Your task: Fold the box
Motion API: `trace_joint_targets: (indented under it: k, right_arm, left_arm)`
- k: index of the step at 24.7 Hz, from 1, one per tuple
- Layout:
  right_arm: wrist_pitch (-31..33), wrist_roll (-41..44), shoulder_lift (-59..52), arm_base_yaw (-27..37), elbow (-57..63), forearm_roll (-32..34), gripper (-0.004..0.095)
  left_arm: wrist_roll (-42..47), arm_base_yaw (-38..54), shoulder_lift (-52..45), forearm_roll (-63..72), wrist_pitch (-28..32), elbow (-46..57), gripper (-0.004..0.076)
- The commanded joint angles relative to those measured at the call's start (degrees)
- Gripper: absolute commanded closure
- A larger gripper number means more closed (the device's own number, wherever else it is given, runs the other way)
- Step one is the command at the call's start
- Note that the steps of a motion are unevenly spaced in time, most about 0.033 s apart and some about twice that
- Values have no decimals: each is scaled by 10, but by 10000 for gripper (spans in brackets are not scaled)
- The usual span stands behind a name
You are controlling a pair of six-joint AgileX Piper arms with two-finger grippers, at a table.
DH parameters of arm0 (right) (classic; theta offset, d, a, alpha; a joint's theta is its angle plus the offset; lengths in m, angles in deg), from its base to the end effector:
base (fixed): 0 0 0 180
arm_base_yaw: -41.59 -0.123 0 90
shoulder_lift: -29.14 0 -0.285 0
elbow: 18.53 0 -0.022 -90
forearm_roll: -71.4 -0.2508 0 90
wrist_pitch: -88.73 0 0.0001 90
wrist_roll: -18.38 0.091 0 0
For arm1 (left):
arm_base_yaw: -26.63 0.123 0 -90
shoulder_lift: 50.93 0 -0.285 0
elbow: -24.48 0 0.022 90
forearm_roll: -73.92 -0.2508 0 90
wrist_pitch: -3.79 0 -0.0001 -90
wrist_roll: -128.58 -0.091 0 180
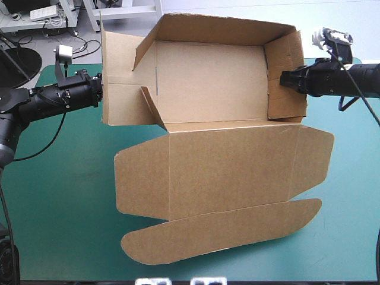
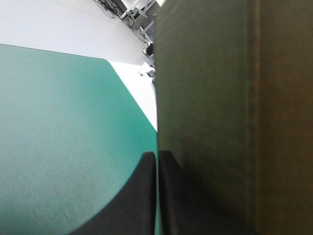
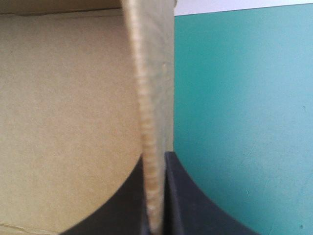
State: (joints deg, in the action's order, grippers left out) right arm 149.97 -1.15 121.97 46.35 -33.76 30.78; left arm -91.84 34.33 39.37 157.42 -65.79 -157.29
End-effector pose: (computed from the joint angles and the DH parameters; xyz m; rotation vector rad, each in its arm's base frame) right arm 0.3132 0.0261 0.4332 -0.1620 2.2243 0.6759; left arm 0.2923 -0.0460 0.4276 0.2562 1.8586 -1.3729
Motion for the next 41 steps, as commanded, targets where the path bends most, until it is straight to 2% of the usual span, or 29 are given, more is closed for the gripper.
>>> trace_joint_targets:
  k: [1,11,19,22,25,27,33,36,41]
  right_arm:
    - [-44,14,-8,-27,-18,5,918]
    - [-96,16,11,-68,-18,7,917]
    - [-174,36,21,-115,-18,26,915]
    - [-195,53,26,-122,-18,36,915]
    - [-203,59,29,-122,-18,41,912]
    - [-208,63,32,-122,-18,41,912]
    - [-212,66,48,-122,-18,38,912]
    - [-212,66,49,-128,-18,39,912]
    - [-217,68,49,-162,-18,88,908]
  left_arm:
    - [-2,-5,-31,44,-44,-16,724]
    - [9,-21,-47,-16,-44,-16,724]
    - [9,-48,-47,-16,-43,-16,724]
    - [9,-51,-47,-29,-43,-16,651]
    - [9,-50,-47,-31,-43,-16,475]
    - [9,-50,-47,-31,-43,-16,409]
    - [9,-50,-47,-36,-43,-16,391]
    - [9,-50,-47,-71,-21,-16,391]
    - [9,-50,-47,-117,15,-16,391]
